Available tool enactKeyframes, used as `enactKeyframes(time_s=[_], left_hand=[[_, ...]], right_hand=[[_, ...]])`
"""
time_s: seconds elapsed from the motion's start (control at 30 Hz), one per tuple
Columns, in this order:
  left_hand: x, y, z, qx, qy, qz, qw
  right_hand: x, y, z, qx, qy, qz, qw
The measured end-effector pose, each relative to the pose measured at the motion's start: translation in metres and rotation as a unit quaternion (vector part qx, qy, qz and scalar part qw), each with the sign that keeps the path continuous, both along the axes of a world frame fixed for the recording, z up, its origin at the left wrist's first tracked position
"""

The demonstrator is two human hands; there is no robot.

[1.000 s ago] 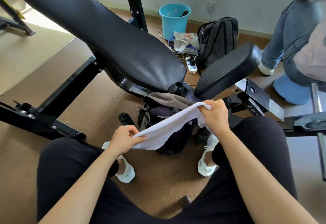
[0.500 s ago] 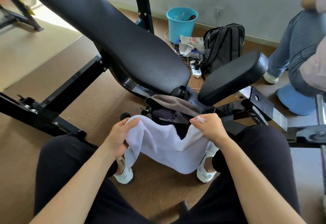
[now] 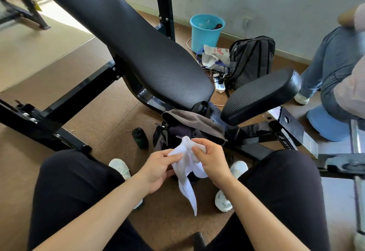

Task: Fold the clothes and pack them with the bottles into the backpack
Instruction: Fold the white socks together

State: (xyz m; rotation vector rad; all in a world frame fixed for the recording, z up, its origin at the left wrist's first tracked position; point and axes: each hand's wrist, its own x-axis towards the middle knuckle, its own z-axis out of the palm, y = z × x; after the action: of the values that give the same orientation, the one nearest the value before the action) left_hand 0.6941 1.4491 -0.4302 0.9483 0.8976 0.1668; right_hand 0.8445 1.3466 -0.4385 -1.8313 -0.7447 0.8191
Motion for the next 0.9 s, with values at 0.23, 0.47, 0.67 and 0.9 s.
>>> enactKeyframes(time_s=[0.23, 0.47, 0.67, 0.9], left_hand=[[0.004, -0.006, 0.006, 0.016, 0.004, 0.024, 1.000], [0.002, -0.001, 0.001, -0.019, 0.019, 0.049, 0.998], [-0.003, 0.003, 0.002, -0.032, 0.018, 0.034, 0.999], [-0.005, 0.007, 0.009, -0.030, -0.033, -0.018, 0.999]], right_hand=[[-0.018, 0.004, 0.000, 0.053, -0.048, -0.039, 0.997], [-0.021, 0.000, 0.006, 0.093, -0.079, 0.036, 0.992], [-0.023, -0.002, 0.000, 0.043, -0.209, 0.147, 0.966], [-0.012, 0.001, 0.003, 0.074, -0.122, 0.097, 0.985]])
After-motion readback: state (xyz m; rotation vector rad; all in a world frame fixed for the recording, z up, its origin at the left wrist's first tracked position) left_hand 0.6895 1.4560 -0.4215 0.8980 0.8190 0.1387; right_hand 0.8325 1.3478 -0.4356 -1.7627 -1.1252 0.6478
